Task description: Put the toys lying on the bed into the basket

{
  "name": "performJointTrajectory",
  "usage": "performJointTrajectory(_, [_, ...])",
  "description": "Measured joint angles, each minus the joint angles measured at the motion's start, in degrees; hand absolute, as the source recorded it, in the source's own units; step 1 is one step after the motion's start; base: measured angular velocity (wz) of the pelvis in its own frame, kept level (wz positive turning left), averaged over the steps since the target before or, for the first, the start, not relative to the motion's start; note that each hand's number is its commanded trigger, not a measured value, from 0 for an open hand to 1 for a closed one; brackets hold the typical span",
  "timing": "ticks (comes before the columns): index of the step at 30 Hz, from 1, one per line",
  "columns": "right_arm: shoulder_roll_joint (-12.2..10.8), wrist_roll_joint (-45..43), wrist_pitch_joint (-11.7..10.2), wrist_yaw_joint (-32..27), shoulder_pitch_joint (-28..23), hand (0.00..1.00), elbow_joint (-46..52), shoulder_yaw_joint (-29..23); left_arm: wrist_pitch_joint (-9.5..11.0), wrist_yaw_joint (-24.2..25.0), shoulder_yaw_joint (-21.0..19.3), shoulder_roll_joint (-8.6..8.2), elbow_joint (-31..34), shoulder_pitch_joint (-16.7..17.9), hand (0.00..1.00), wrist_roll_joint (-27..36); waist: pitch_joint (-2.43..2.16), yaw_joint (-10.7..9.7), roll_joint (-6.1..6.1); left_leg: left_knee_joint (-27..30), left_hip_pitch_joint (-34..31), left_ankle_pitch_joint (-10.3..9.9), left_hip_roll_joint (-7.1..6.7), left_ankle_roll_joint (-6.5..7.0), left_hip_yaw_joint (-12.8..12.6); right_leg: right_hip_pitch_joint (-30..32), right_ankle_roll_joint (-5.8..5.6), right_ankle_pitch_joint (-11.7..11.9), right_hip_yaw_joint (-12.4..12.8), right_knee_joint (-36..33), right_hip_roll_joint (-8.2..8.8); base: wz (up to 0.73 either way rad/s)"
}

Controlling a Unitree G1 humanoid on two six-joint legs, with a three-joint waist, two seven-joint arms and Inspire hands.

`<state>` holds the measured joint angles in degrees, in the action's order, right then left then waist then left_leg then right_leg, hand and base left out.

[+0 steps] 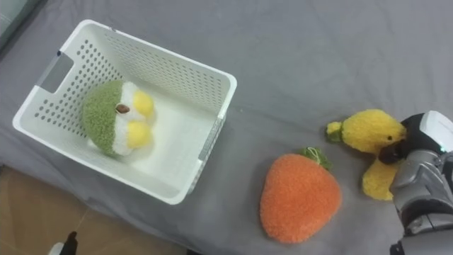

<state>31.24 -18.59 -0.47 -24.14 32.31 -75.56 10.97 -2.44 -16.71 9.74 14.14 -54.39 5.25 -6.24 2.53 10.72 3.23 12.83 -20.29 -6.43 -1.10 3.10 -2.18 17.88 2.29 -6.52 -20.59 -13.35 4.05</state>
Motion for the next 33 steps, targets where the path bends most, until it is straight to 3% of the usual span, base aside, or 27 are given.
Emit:
performJointTrajectory(3, [0.5,0.1,-0.1,0.0,-0.9,1.00,1.1,-2.2,0.3,-0.1,-1.3,-0.08,-0.2,0.9,0.00,0.4,-0.29,-1.0,0.21,-0.7,2.4,0.0,0.03,0.00,-0.7,-1.8,-0.02,0.0,0.5,0.2,-0.01,-0.13])
performJointTrajectory(7, [0.5,-0.2,-0.1,-0.1,-4.7,1.00,5.7,-3.9,0.6,-0.1,-3.8,-0.17,-0.8,2.2,0.00,-0.1,-1.53,-1.4,0.97,-2.9,7.1,0.0,0.30,-0.08,-2.6,-5.1,-0.10,-0.1,2.1,0.9,-0.45,-0.22])
performJointTrajectory(10, [0.5,-2.2,-0.7,0.0,-5.6,1.00,10.3,-5.7,0.9,-0.1,-4.7,-0.38,-0.8,2.7,0.00,-0.1,-1.81,-3.0,1.19,-3.4,9.5,0.1,0.33,-0.12,-3.7,-7.0,-0.17,-0.1,3.2,1.2,-0.57,-0.16])
performJointTrajectory(12, [0.4,-2.3,-0.5,0.0,-7.5,1.00,14.1,-6.0,1.3,-0.1,-5.3,-0.28,-0.7,3.2,0.00,-0.1,-2.03,-3.5,1.69,-3.9,11.4,0.1,0.36,-0.15,-4.0,-8.9,-0.22,-0.1,3.3,2.0,-0.74,-0.07])
performJointTrajectory(16, [-0.6,-3.0,0.5,0.3,-14.3,1.00,27.4,-8.3,1.2,-0.2,-7.7,-0.50,-0.5,4.4,0.00,-0.2,-2.88,-4.7,2.90,-5.1,15.2,0.0,0.39,-0.27,-4.4,-12.4,-0.44,-0.4,3.9,2.9,-1.06,-0.05])
performJointTrajectory(21, [-1.7,-4.6,0.7,0.4,-17.4,1.00,40.2,-8.4,1.3,-0.5,-9.4,-1.03,-0.6,4.5,0.00,-0.1,-2.78,-5.6,3.04,-5.6,18.1,-0.1,0.39,-0.30,-4.9,-15.4,-0.57,-0.3,4.3,3.6,-1.19,-0.05])
performJointTrajectory(23, [-2.7,-6.0,0.6,0.5,-19.2,1.00,46.2,-8.4,1.3,-0.6,-9.5,-1.72,-0.7,4.6,0.00,0.1,-2.43,-5.7,2.88,-5.7,19.8,-0.4,0.40,-0.34,-5.0,-17.0,-0.78,-0.5,4.8,3.8,-1.34,-0.02])
performJointTrajectory(25, [-3.2,-7.1,0.6,0.6,-20.8,1.00,50.5,-8.4,1.3,-0.5,-9.5,-2.16,-0.8,4.5,0.00,-0.2,-2.39,-5.6,2.81,-5.6,20.1,-0.7,0.37,-0.28,-5.0,-17.5,-0.96,-0.6,4.8,3.8,-1.32,0.00])
performJointTrajectory(33, [-4.3,-9.2,0.5,2.5,-21.3,1.00,63.8,-8.5,1.2,-0.6,-11.9,-2.97,1.7,5.1,0.00,-2.4,-2.38,-5.9,2.91,-5.6,20.5,-0.8,0.34,-0.23,-5.0,-17.5,-0.98,-0.7,4.8,3.7,-1.26,0.00])
